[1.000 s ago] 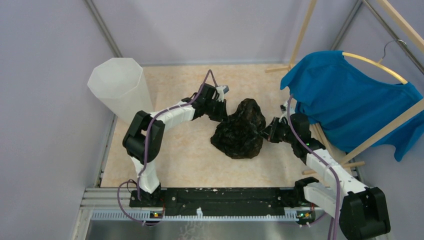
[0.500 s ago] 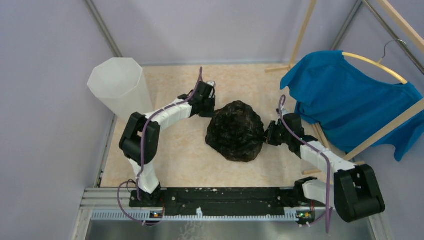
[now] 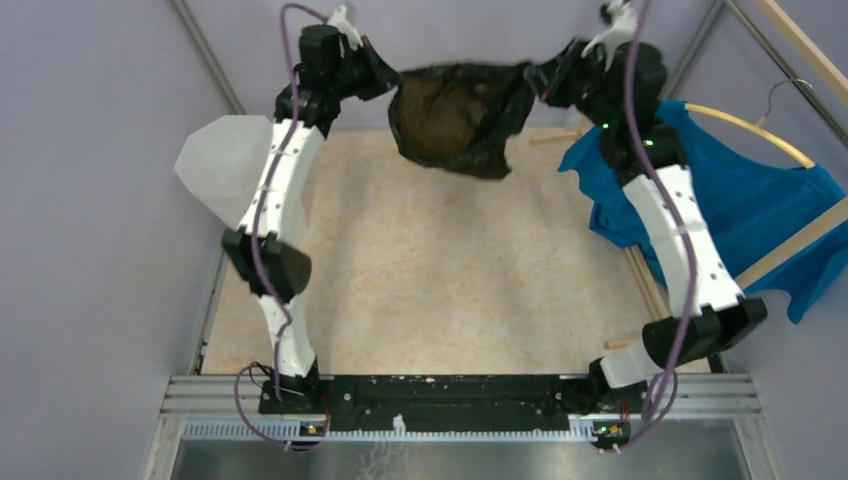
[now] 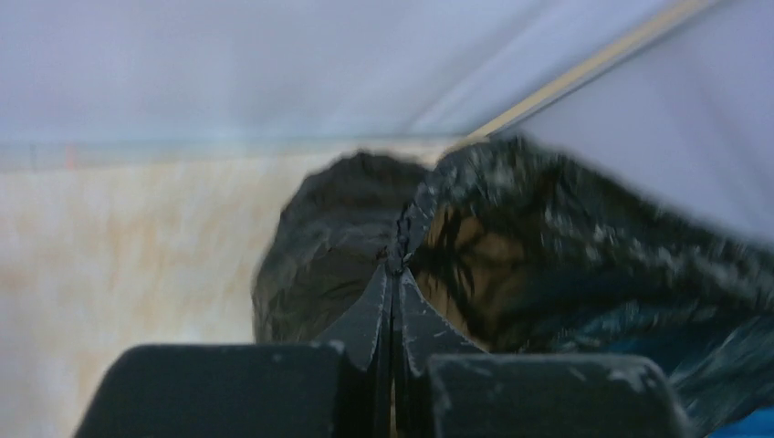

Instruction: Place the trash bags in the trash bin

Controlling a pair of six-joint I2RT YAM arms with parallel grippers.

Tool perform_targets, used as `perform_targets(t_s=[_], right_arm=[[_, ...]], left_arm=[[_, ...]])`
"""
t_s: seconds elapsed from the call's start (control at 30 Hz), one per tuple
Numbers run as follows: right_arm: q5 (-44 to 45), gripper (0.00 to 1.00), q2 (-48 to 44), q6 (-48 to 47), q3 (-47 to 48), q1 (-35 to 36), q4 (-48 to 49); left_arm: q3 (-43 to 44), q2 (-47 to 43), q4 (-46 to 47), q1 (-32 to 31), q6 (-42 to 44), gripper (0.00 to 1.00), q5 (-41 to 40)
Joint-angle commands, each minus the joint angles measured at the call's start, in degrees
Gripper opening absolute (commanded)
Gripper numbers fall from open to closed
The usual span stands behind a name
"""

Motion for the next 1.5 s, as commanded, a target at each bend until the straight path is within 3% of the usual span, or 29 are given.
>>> perform_targets(t_s=[0.0, 0.03, 0.1, 0.3, 0.47, 0.6, 0.77, 0.9, 1.03, 1.17, 1.27, 1.37, 1.47], right_arm=[[0.33, 0.00, -13.57, -9.95, -1.57, 8.21, 6.55], [-0.54, 0.00, -16.63, -9.20, -6.19, 8.41, 11.21], [-1.81, 0.00, -22.36, -9.01, -15.78, 8.44, 19.12], [-0.59, 0.00, -23.52, -10.10, -42.42, 8.44, 30.28], [-5.97, 0.00, -17.80, -5.13, -62.94, 8.51, 31.59], [-9.12, 0.00, -22.82, -3.48, -72.55, 8.52, 29.25], [-8.02, 0.00, -35.22, -7.90, -69.30, 8.49, 13.36], [-6.86, 0.00, -36.15, -8.99, -63.92, 8.44, 6.15], [-7.08, 0.00, -34.32, -6.00, -57.76, 8.52, 3.30], [-10.17, 0.00, -34.18, -4.95, -53.10, 8.50, 3.15], [-14.97, 0.00, -33.37, -5.12, -51.88, 8.48, 6.60], [-20.60, 0.00, -30.29, -3.25, -51.34, 9.68, 12.24], [-22.60, 0.00, -27.29, -0.33, -51.69, 13.29, 20.33]], left_arm=[[-29.48, -37.19, 35.36, -15.91, 17.05, 0.00, -5.83], [-37.35, -42.45, 42.80, -17.00, 17.86, 0.00, -8.20], [-46.58, -48.61, 47.15, -17.19, 18.05, 0.00, -13.29], [-63.16, -46.78, 34.92, -17.10, 14.65, 0.00, -24.07], [-77.62, -42.55, 23.81, -16.97, 2.24, 0.00, -27.19], [-83.77, -44.73, 15.01, -16.95, -1.75, 0.00, -26.59], [-84.20, -54.14, 8.99, -17.00, -0.21, 0.00, -18.41], [-84.89, -59.58, 8.73, -16.94, -0.96, 0.00, -19.12], [-79.63, -60.66, 5.71, -16.98, -1.24, 0.00, -18.38], [-71.71, -61.79, 4.86, -16.98, 0.21, 0.00, -14.96], [-67.34, -61.87, 9.18, -17.00, 1.23, 0.00, -5.13], [-66.32, -58.54, 15.46, -17.31, -1.95, 0.00, 5.98], [-67.18, -54.63, 19.27, -18.21, -5.04, 0.00, 8.55]])
